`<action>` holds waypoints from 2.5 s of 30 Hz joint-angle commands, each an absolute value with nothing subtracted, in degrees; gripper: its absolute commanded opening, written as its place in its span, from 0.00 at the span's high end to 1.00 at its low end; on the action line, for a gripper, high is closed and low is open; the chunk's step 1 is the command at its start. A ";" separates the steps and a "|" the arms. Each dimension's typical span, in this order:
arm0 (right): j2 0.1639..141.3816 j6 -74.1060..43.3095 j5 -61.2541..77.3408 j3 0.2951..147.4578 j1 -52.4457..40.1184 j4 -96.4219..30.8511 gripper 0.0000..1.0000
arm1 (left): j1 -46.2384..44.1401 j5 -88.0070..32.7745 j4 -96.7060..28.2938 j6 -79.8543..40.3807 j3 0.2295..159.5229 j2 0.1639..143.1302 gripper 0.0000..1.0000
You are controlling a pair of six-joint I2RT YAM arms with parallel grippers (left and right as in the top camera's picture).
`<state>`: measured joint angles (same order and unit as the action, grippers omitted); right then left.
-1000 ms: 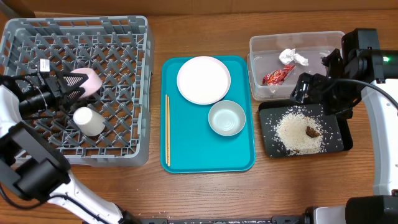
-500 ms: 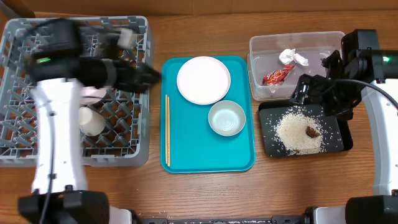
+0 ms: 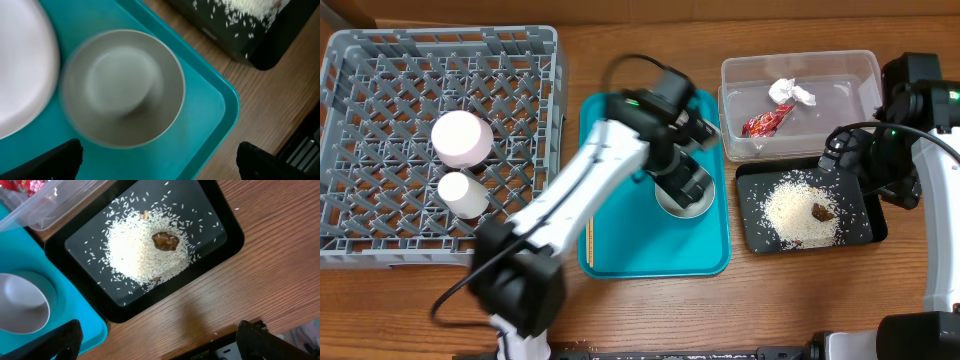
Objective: Sort waste into correct bins and load items into the dishwasher
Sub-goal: 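Reach the left gripper to the grey bowl on the teal tray and grasp it, then carry the grey bowl with the left gripper into the dish rack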
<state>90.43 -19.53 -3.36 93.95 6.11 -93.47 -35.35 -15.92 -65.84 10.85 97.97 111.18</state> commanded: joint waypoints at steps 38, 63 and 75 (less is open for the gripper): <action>89.80 -20.84 -5.08 94.54 6.24 -92.99 0.00 | 5.13 -45.30 -64.49 15.81 102.41 99.63 0.96; 89.80 -20.60 -5.10 94.54 6.24 -92.92 0.00 | 30.98 -71.61 -66.94 20.60 102.45 124.66 0.30; 89.80 -20.60 -5.08 94.54 6.24 -92.97 0.00 | 34.06 -66.22 -72.31 21.63 102.50 110.39 0.00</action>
